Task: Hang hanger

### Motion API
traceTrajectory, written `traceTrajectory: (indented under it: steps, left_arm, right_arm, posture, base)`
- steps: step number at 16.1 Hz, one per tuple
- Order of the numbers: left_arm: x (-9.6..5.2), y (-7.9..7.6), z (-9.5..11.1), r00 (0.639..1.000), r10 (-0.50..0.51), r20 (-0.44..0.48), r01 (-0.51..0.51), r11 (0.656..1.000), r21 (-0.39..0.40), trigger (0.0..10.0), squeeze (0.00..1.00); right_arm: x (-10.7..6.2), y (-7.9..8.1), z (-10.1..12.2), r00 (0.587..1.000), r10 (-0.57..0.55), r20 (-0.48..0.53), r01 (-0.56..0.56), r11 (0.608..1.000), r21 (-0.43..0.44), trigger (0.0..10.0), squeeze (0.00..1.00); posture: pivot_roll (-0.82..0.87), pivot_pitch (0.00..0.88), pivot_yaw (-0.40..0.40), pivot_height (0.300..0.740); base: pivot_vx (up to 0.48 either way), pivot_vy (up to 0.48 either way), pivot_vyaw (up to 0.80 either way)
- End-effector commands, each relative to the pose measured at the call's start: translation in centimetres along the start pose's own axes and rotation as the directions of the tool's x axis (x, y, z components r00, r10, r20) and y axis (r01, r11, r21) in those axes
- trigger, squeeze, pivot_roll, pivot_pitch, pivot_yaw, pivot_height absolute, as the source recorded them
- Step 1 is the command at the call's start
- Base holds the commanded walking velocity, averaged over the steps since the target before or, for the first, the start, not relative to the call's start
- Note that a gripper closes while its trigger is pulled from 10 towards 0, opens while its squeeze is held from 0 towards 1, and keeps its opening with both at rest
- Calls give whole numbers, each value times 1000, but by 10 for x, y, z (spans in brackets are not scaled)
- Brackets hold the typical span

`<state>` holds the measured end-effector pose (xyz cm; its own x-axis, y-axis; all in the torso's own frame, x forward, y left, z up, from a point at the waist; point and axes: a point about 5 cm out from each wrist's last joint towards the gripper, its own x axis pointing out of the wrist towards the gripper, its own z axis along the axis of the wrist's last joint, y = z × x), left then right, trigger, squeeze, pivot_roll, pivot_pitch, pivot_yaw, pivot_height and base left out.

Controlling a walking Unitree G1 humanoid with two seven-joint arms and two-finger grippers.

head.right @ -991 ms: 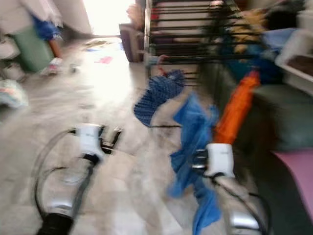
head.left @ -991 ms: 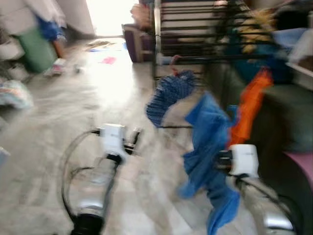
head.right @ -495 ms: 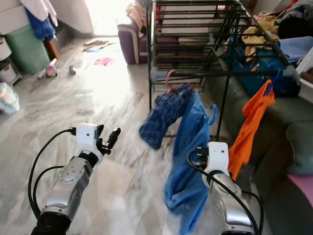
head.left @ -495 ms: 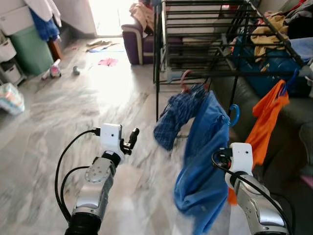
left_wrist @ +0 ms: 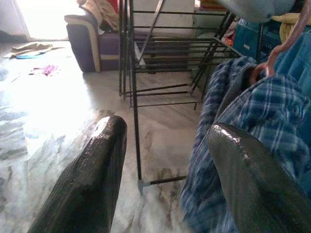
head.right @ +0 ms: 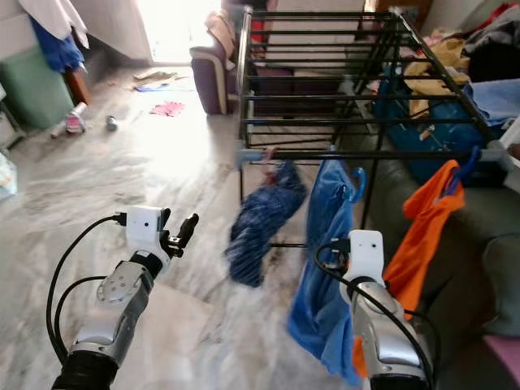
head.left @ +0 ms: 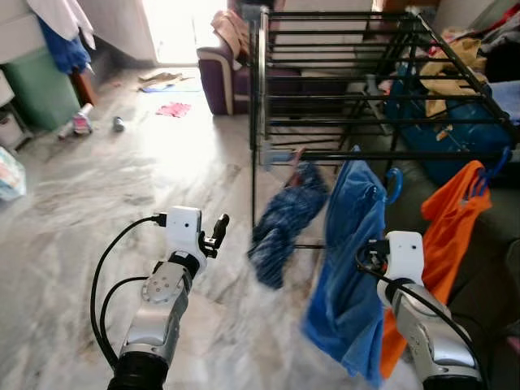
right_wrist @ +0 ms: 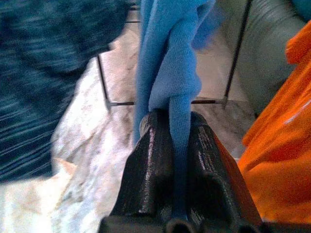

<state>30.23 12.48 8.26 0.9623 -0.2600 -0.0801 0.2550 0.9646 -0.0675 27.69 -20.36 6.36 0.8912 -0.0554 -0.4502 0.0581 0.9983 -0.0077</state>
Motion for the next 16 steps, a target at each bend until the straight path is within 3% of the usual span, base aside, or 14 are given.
traceTrajectory:
  steps: [1, 4, 9, 10, 13, 16]
  left_arm:
    - [3, -6, 1, 1000, -21, 0, 21, 1000, -7, 10000, 0]
    - [2, -2, -1, 1000, 21, -13, -22, 999, -49, 10000, 0]
    - [1, -1, -1, 999, 33, -14, -34, 998, -49, 10000, 0]
    - [1, 0, -1, 999, 39, -9, -40, 998, -54, 10000, 0]
    - [0, 2, 1, 999, 47, -10, -47, 998, -52, 10000, 0]
    - [1, 3, 1, 999, 52, -15, -53, 997, -54, 10000, 0]
  right_arm:
    - [1, -10, 9, 999, -37, 24, 38, 999, -8, 10000, 0]
    - [4, -14, 5, 999, -40, -18, 40, 999, -20, 10000, 0]
    - [10, -17, 9, 999, -12, -52, 8, 998, -62, 10000, 0]
    - [11, -17, 14, 999, -8, -31, 4, 994, -105, 10000, 0]
    - [20, -11, 35, 1000, 28, 7, -27, 994, -109, 10000, 0]
    - [32, -9, 43, 999, 37, -16, -38, 997, -60, 10000, 0]
  posture:
    - [-95, 0, 7, 740]
    - [-92, 3, 8, 740]
    - [-88, 8, 12, 740]
    - [-84, 7, 15, 740]
    - [-80, 11, 20, 740]
    - [-79, 12, 20, 740]
  base:
    - [382, -289, 0]
    - [129, -94, 0]
    - [0, 0, 0]
    - [0, 0, 0]
    - [0, 0, 0]
    - [0, 0, 0]
